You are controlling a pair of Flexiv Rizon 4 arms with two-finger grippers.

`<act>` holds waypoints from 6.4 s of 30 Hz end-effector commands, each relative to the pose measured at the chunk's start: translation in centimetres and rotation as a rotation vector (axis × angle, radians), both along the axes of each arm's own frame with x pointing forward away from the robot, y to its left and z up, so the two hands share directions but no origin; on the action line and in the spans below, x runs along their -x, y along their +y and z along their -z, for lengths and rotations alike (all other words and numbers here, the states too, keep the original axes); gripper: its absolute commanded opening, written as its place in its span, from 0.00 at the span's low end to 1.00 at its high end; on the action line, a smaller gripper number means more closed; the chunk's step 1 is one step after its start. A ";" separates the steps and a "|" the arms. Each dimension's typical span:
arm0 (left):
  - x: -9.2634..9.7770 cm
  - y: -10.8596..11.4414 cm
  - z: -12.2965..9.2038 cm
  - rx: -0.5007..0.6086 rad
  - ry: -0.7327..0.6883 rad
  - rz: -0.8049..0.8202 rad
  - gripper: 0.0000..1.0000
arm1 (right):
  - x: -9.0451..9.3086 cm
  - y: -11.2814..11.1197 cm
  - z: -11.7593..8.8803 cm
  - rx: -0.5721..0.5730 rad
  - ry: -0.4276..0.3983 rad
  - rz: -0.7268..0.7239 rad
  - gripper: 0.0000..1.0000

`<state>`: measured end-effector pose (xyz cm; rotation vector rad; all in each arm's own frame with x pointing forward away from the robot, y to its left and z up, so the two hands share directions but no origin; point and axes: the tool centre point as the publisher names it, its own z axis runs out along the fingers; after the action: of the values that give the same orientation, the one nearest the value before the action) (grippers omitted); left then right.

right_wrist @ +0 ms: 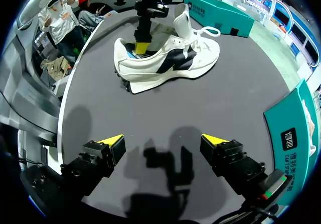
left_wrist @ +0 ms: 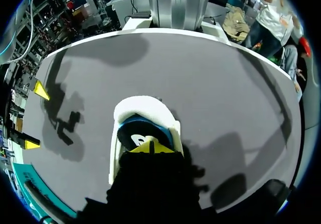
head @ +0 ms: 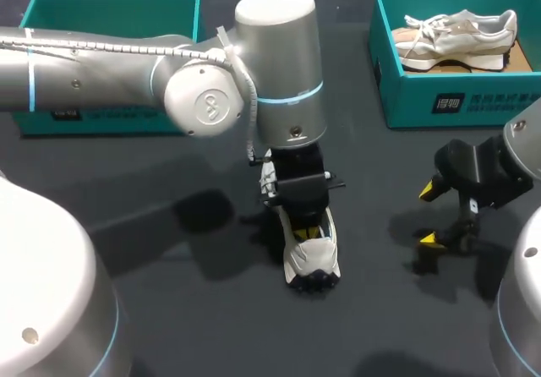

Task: Take the shoe out of the shoebox, open the shoe tongue, remove and reinsert the insole, then place the shoe into the shoebox

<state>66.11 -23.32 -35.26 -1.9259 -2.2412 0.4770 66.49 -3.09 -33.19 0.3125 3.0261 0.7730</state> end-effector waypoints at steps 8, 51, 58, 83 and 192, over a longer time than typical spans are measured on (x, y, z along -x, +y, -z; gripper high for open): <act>1.4 -0.5 -2.8 0.081 0.007 0.041 0.00 | 0.2 0.0 -0.1 0.002 -0.002 0.001 1.00; 0.9 -1.1 -1.5 0.047 0.021 0.038 0.00 | 0.2 0.0 -0.1 0.002 -0.002 0.001 1.00; 1.6 -0.8 0.7 -0.027 0.023 0.076 0.00 | 0.2 0.0 -0.1 0.002 -0.002 0.001 1.00; -3.7 0.3 3.1 -0.024 -0.202 -0.078 0.00 | 0.2 0.0 -0.1 0.002 -0.002 0.001 1.00; -4.4 0.1 -0.4 -0.009 -0.363 -0.040 0.40 | 0.2 0.0 -0.1 0.002 -0.002 0.001 1.00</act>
<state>70.39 -23.21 -34.89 -2.1070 -2.4945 0.1258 66.50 -3.09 -33.20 0.3125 3.0261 0.7730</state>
